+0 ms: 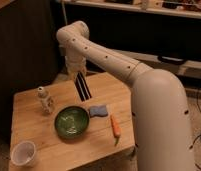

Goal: Place the eraser on the white sponge

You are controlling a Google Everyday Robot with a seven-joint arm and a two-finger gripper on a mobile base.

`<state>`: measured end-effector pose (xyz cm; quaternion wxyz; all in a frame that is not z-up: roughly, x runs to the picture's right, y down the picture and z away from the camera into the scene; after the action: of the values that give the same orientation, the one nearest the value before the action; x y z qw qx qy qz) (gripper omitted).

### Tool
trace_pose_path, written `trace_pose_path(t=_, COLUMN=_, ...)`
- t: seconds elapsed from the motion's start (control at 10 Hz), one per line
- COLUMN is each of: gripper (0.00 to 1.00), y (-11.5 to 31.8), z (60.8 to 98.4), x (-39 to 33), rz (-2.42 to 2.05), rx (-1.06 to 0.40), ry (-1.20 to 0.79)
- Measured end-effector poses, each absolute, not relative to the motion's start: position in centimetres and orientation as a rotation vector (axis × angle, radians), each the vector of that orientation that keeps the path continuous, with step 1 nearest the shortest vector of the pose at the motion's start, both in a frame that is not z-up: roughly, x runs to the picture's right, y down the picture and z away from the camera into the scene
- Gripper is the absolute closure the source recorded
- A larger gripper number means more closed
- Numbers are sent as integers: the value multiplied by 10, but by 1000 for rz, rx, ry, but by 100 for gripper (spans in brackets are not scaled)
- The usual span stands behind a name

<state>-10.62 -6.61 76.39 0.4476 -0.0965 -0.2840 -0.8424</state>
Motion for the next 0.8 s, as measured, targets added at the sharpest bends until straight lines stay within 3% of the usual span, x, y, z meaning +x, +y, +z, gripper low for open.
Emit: trace_pose_path(t=0.8, gripper=100, y=-34, z=831, x=-9, rz=-1950, rx=-359, ry=-708)
